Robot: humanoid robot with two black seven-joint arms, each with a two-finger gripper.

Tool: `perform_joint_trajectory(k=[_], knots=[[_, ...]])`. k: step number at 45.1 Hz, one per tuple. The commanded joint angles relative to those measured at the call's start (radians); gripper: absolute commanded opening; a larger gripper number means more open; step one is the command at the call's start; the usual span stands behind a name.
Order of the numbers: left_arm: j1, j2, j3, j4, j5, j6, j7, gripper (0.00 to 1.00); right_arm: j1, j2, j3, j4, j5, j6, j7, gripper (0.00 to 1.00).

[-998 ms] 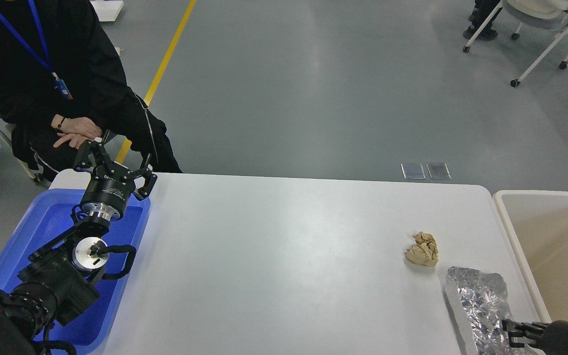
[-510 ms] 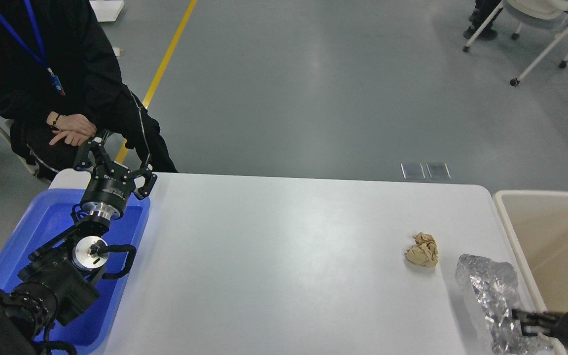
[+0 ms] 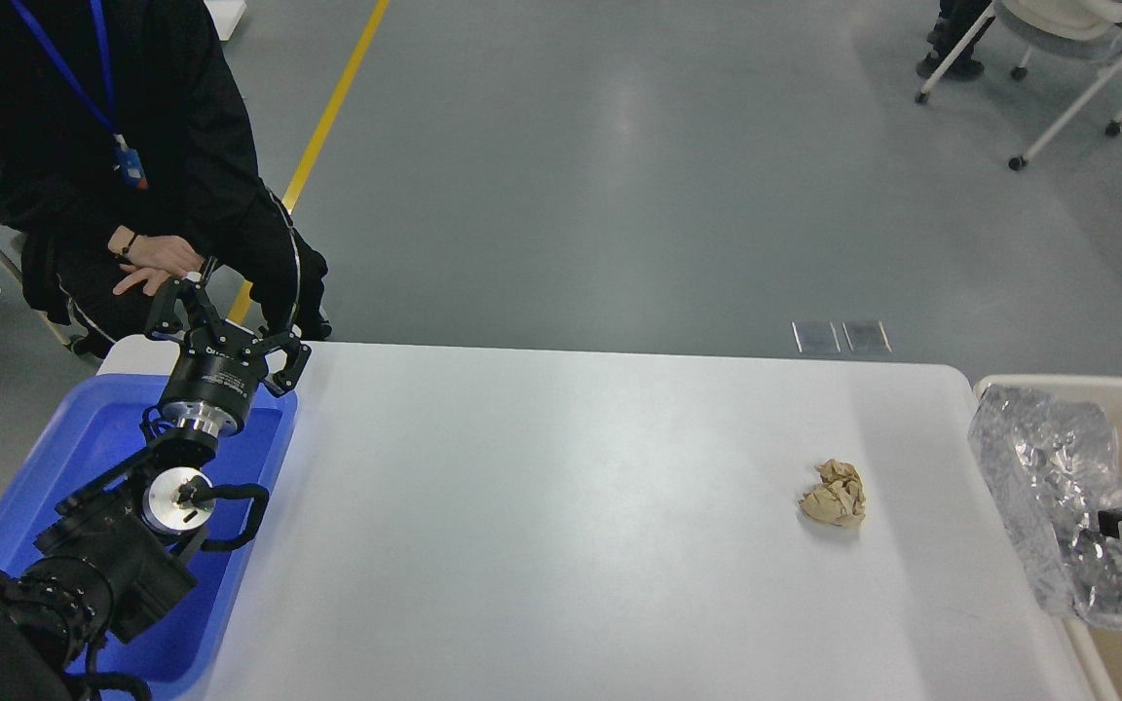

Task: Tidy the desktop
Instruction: 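Lift the foil wrapper with the right gripper toward the beige bin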

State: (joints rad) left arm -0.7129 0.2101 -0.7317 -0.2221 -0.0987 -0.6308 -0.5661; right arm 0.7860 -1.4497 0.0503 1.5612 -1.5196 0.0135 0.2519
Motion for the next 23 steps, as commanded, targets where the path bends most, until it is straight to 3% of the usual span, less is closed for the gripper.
perform_joint_trajectory(k=[1, 10, 23], knots=[[0.001, 0.000, 0.000, 0.000, -0.001, 0.000, 0.000, 1.00, 0.203, -0.106, 0.020, 0.053, 0.001, 0.141, 0.050, 0.00], [0.000, 0.000, 0.000, 0.000, 0.000, 0.000, 0.000, 1.00, 0.334, -0.080, 0.020, 0.053, 0.006, 0.230, 0.044, 0.00], [0.000, 0.000, 0.000, 0.000, -0.001, 0.000, 0.000, 1.00, 0.334, -0.054, 0.014, -0.035, 0.012, 0.232, 0.038, 0.00]])
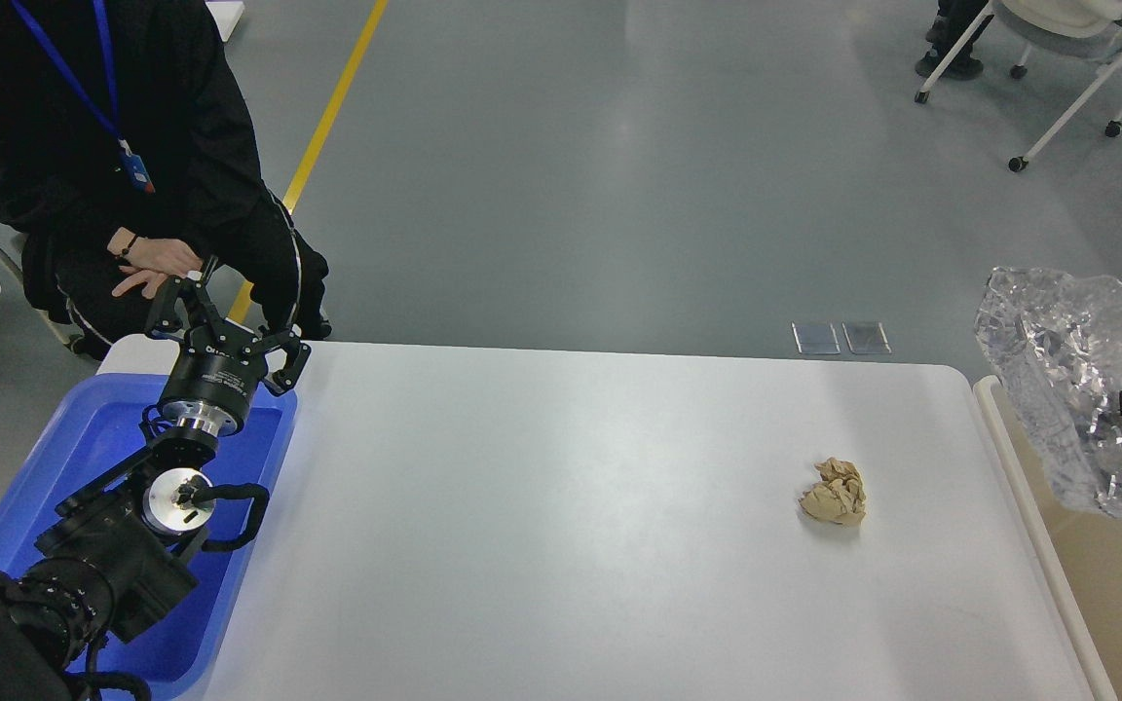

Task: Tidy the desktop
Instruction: 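Lift the foil wrapper with the right gripper toward the beige bin, then release the foil wrapper from the right gripper into the beige bin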

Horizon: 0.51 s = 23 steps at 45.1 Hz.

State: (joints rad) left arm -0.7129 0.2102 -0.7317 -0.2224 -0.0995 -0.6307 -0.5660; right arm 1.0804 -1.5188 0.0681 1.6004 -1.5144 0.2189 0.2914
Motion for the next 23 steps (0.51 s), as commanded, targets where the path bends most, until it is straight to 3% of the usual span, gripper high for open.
perform_joint_trajectory(k=[1, 23], knots=[[0.001, 0.000, 0.000, 0.000, 0.000, 0.000, 0.000, 1.00, 0.039, 0.031, -0.005, -0.098, 0.008, 0.022, 0.000, 0.00], [0.001, 0.000, 0.000, 0.000, 0.000, 0.000, 0.000, 1.00, -0.207, 0.245, -0.040, -0.580, 0.555, -0.156, 0.006, 0.00]])
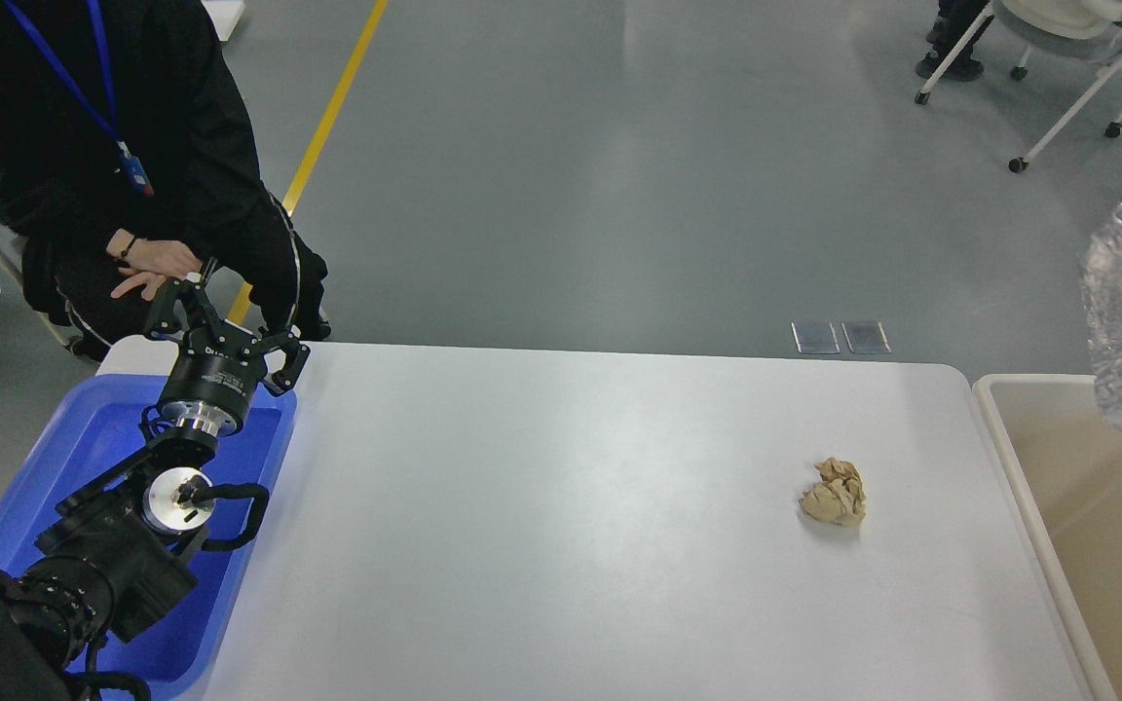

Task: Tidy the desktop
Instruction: 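Release the foil wrapper from the right gripper into the beige bin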

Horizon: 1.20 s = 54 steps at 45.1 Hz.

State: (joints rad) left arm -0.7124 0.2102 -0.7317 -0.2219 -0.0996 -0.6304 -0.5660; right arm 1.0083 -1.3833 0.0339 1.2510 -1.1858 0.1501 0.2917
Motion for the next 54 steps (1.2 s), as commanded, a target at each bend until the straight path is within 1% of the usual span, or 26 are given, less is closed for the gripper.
perform_joint_trajectory(k=[1, 9, 14, 20, 27, 37, 40, 46, 49, 54], knots=[[0.001, 0.000, 0.000, -0.001, 0.000, 0.000, 0.000, 1.00, -0.151, 0.125, -0.006, -0.255, 0.256, -0.093, 0.006, 0.00], [0.001, 0.000, 0.000, 0.001, 0.000, 0.000, 0.000, 1.00, -0.276, 0.259, -0.005, -0.445, 0.552, -0.109, 0.006, 0.00], [-0.001, 0.000, 0.000, 0.001, 0.000, 0.000, 0.000, 1.00, -0.350, 0.351, -0.003, -0.611, 0.684, -0.099, 0.007, 0.00], [-0.001, 0.000, 0.000, -0.001, 0.001, 0.000, 0.000, 1.00, -0.387, 0.464, 0.001, -0.764, 0.738, -0.092, 0.007, 0.00], [-0.001, 0.000, 0.000, -0.001, 0.001, 0.000, 0.000, 1.00, -0.433, 0.552, 0.011, -0.881, 0.778, -0.095, 0.007, 0.00], [0.001, 0.000, 0.000, -0.001, 0.000, 0.000, 0.000, 1.00, -0.450, 0.734, 0.011, -1.102, 0.864, -0.084, -0.008, 0.00], [0.001, 0.000, 0.000, -0.001, 0.000, 0.000, 0.000, 1.00, -0.455, 0.786, 0.011, -1.150, 0.884, -0.084, -0.019, 0.00], [0.001, 0.000, 0.000, -0.001, 0.000, -0.002, 0.000, 1.00, -0.459, 0.874, 0.011, -1.208, 0.939, -0.101, -0.055, 0.00], [-0.001, 0.000, 0.000, -0.001, 0.000, -0.002, -0.002, 1.00, -0.462, 0.905, 0.011, -1.226, 0.965, -0.104, -0.062, 0.00], [0.001, 0.000, 0.000, -0.001, 0.000, -0.002, -0.002, 1.00, -0.464, 0.934, 0.012, -1.254, 0.994, -0.104, -0.098, 0.00]])
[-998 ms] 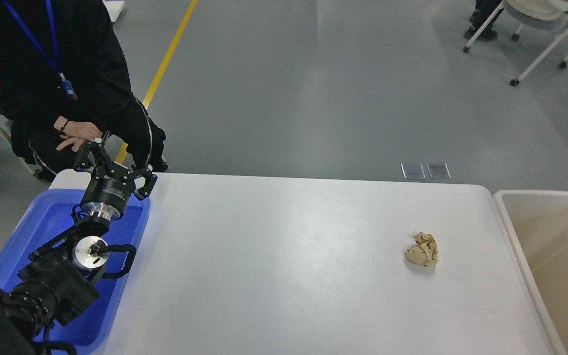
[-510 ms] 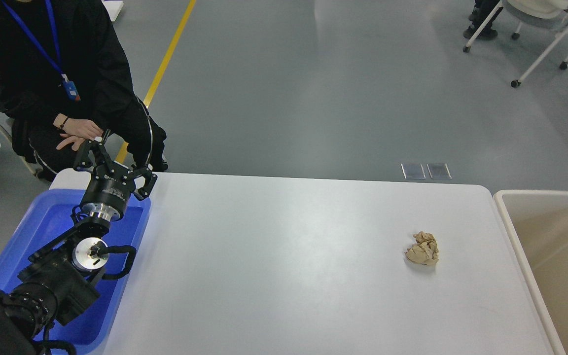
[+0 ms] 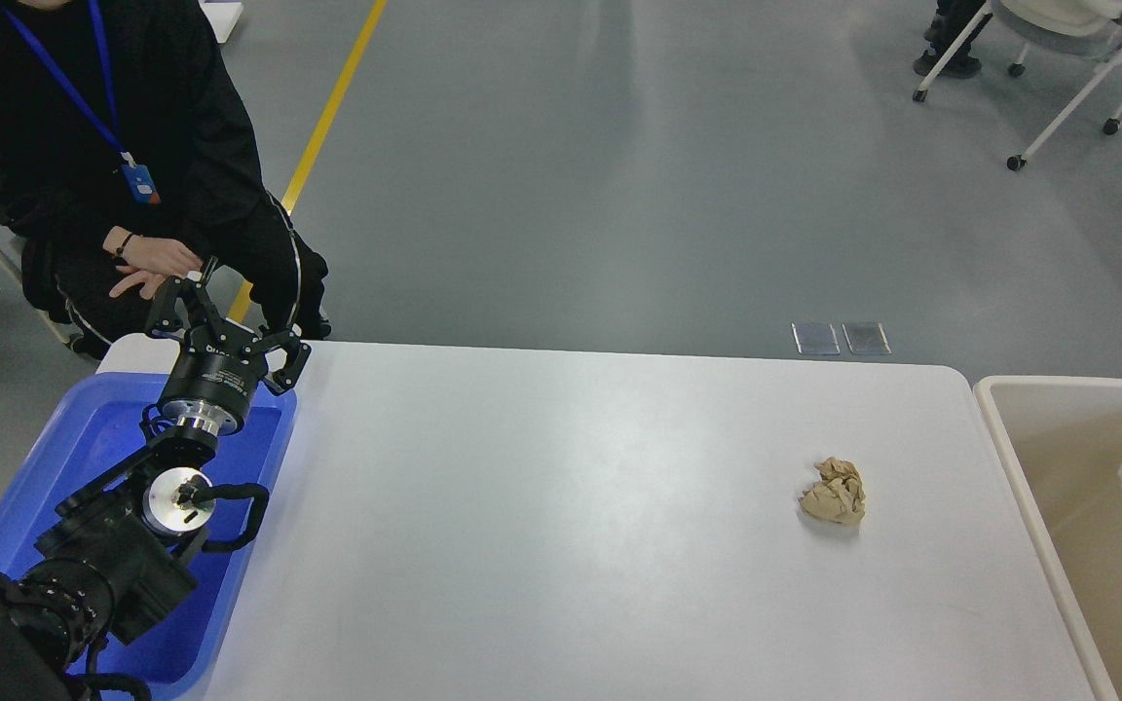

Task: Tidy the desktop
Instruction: 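Release the foil wrapper from the right gripper into the beige bin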

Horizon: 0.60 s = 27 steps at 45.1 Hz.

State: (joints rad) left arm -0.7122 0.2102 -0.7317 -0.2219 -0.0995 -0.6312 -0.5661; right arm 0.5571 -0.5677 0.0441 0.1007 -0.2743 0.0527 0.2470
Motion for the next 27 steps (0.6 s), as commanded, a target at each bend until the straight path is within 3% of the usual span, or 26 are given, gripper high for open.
perform_joint_trajectory(k=[1, 14, 27], knots=[[0.000, 0.000, 0.000, 0.000, 0.000, -0.001, -0.002, 1.00, -0.013, 0.123, 0.002, -0.105, 0.086, -0.008, -0.060, 0.00], [0.000, 0.000, 0.000, 0.001, 0.000, -0.001, -0.002, 1.00, -0.009, 0.123, 0.033, -0.107, 0.176, -0.019, -0.124, 0.00], [0.000, 0.000, 0.000, 0.000, 0.000, -0.001, -0.002, 1.00, -0.009, 0.124, 0.051, -0.105, 0.188, -0.062, -0.124, 0.00]])
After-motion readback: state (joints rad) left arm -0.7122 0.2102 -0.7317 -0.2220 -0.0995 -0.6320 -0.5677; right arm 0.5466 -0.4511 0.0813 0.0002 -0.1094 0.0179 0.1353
